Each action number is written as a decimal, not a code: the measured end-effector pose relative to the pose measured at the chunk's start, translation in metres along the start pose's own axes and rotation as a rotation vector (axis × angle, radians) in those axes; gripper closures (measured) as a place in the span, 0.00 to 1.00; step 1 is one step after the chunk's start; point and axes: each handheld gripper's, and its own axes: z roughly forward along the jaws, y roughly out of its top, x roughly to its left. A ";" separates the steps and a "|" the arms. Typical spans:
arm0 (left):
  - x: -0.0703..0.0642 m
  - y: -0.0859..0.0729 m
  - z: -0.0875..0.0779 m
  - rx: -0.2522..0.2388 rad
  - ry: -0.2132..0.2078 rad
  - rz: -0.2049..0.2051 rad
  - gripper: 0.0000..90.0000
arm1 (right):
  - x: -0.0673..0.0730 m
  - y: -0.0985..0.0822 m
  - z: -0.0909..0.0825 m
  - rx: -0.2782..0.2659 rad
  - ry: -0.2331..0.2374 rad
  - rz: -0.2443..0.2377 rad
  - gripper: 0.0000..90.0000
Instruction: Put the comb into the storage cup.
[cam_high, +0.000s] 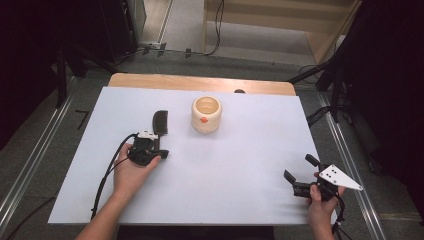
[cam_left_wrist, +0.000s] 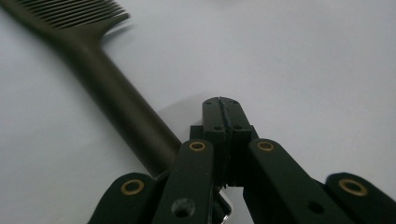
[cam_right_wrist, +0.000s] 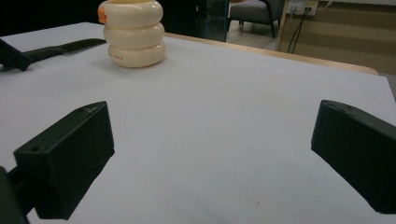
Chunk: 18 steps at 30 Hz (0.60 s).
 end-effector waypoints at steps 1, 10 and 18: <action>0.002 -0.001 -0.002 -0.001 0.000 -0.009 1.00 | 0.000 0.000 0.000 0.000 0.000 0.000 0.00; 0.019 -0.008 -0.016 0.006 0.037 -0.029 1.00 | 0.000 0.000 0.000 0.000 0.003 0.001 0.00; 0.026 -0.011 -0.024 0.001 0.053 -0.032 1.00 | 0.000 0.000 0.000 0.000 0.003 0.000 0.00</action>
